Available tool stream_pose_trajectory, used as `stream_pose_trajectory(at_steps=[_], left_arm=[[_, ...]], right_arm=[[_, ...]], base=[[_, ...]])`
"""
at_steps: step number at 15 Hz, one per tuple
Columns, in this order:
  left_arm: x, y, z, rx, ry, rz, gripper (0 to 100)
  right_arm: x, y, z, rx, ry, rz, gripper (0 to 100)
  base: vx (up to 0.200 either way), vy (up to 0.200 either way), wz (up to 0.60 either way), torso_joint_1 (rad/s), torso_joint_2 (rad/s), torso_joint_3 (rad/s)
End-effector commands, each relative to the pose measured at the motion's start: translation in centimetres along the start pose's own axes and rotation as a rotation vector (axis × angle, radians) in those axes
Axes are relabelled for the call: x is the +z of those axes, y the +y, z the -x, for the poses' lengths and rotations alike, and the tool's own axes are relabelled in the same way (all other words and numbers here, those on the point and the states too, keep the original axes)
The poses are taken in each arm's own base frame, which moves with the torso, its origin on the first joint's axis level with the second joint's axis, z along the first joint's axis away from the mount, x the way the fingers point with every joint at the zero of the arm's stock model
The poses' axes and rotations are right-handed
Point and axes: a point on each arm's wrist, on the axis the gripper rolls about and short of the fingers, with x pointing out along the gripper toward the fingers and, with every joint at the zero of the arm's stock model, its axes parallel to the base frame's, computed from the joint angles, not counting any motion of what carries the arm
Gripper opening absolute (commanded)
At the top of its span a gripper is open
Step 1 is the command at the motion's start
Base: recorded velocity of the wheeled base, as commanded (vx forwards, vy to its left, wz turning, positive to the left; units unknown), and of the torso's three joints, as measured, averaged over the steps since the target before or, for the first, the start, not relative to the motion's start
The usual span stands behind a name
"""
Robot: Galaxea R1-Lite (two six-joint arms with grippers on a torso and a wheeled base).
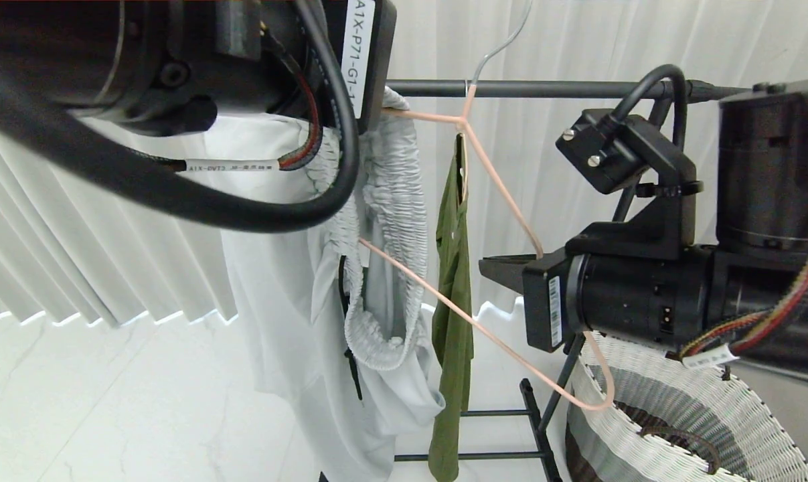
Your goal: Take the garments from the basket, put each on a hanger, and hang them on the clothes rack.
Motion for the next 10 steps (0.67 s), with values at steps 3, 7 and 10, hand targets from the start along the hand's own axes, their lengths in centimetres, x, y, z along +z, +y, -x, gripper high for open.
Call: stream_pose_trajectory(at_steps=[3, 7, 10], left_arm=[[0.2, -1.0, 1.0, -0.055, -0.015, 0.017, 0], [0.3, -1.0, 1.1, -0.057, -0.02, 0.023, 0], [0.8, -1.4, 1.9, -0.095, -0.043, 0.053, 0]], right_arm=[[-0.1, 0.5, -2.2, -0.001, 0.023, 0.006, 0], [-0.1, 0.7, -2.9, -0.001, 0.028, 0.007, 0], [-0.2, 1.0, -2.9, 0.009, 0.031, 0.007, 0]], base=[[0.0, 0.0, 0.0, 0.0, 0.0, 0.0], [0.0, 0.0, 0.0, 0.0, 0.0, 0.0], [0.0, 0.0, 0.0, 0.0, 0.0, 0.0]])
